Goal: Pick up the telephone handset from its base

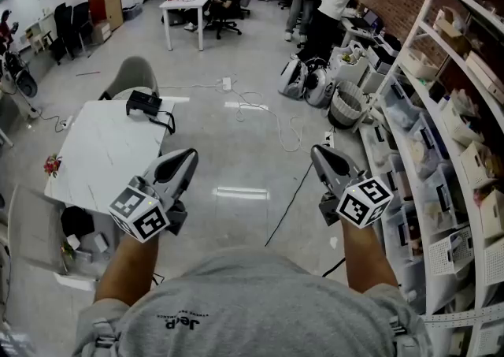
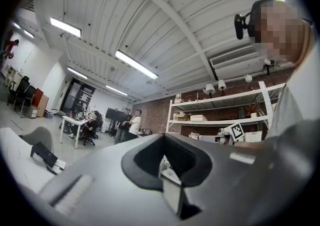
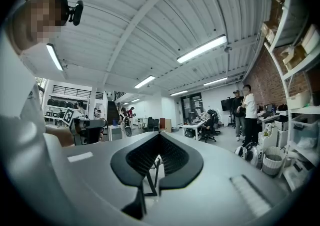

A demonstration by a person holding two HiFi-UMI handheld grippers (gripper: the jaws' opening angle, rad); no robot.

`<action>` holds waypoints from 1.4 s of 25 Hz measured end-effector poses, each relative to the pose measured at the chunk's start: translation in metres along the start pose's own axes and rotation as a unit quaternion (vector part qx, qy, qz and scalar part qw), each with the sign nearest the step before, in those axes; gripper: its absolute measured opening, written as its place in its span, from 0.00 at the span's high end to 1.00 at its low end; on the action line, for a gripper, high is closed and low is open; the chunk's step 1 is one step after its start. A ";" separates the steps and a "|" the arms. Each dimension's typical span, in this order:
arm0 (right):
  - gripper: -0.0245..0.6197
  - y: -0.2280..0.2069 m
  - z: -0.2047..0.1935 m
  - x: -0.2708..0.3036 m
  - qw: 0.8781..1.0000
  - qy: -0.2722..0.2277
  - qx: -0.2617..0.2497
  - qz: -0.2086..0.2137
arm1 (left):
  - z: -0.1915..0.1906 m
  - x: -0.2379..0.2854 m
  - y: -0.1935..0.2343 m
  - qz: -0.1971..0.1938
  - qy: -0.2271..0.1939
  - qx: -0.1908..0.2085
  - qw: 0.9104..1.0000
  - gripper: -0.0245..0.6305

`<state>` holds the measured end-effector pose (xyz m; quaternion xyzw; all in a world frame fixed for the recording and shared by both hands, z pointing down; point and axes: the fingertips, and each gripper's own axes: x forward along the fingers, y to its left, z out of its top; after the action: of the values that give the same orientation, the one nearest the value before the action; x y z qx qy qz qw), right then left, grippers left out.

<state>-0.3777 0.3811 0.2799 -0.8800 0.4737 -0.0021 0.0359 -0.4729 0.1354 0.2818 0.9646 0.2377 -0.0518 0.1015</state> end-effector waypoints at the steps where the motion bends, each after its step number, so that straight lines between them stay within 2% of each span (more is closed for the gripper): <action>1: 0.96 -0.001 0.000 -0.001 1.000 0.000 -0.001 -0.002 | -0.001 0.000 -0.001 0.000 0.000 0.000 1.000 0.88; 10: 0.95 -0.011 -0.001 -0.011 1.000 0.001 -0.002 0.008 | -0.004 0.013 -0.008 0.006 0.006 -0.018 1.000 0.88; 11: 0.95 -0.013 -0.001 -0.013 1.000 0.001 0.000 0.010 | -0.004 0.017 -0.012 0.001 0.008 -0.018 1.000 0.68; 13: 0.95 -0.017 0.000 -0.017 1.000 0.001 0.001 0.015 | -0.005 0.025 -0.020 -0.007 0.013 -0.010 1.000 0.41; 16: 0.95 -0.028 0.001 -0.026 1.000 0.001 0.003 0.021 | -0.007 0.037 -0.026 0.001 0.010 -0.001 1.000 0.28; 23: 0.95 -0.060 0.000 -0.053 0.999 0.001 0.012 0.043 | -0.021 0.064 -0.060 0.033 0.014 -0.011 0.999 0.26; 28: 0.95 -0.084 -0.002 -0.060 0.999 -0.006 0.012 0.050 | -0.043 0.085 -0.077 0.039 0.026 -0.016 0.999 0.26; 31: 0.95 -0.095 -0.005 -0.054 0.999 -0.005 0.020 0.050 | -0.050 0.096 -0.076 0.042 0.038 -0.015 0.998 0.26; 35: 0.95 -0.105 -0.015 -0.030 0.998 0.001 0.027 0.051 | -0.054 0.106 -0.053 0.042 0.039 -0.017 0.998 0.26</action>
<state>-0.3074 0.4630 0.3023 -0.8531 0.5181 -0.0139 0.0597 -0.4012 0.2406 0.3095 0.9731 0.2020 -0.0061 0.1109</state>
